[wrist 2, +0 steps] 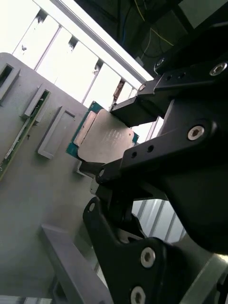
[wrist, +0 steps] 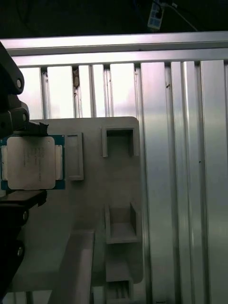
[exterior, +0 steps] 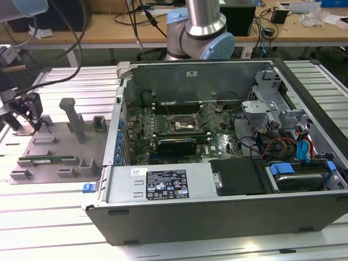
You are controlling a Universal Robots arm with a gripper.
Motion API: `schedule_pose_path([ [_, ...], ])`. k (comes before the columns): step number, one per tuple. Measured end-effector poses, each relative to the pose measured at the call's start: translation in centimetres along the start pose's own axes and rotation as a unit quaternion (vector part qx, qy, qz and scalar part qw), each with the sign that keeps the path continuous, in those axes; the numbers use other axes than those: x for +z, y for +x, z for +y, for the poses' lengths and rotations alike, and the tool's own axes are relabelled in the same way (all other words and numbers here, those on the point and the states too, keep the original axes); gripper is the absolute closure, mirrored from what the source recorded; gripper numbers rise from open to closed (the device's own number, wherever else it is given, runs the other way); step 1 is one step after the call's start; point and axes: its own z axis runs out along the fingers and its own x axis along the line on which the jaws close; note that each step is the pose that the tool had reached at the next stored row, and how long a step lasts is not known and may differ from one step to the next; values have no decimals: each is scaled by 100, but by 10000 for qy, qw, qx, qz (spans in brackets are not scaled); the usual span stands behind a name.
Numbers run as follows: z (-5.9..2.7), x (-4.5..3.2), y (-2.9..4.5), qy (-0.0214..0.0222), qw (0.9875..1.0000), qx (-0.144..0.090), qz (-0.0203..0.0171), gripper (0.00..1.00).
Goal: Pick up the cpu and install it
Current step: 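Pick up the cpu and move it towards the insertion slot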
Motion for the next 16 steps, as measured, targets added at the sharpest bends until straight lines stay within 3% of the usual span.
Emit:
schedule_pose_path([
  [2, 2, -36, -1, 0, 10000, 0, 0, 46],
  [5, 7, -149, -4, 0, 10000, 0, 0, 46],
  [13, 15, -312, -9, 0, 10000, 0, -1, 46],
  [15, 25, -515, -15, 0, 10000, 0, -3, 46],
  [16, 27, -561, -16, 0, 10000, 0, -3, 46],
])
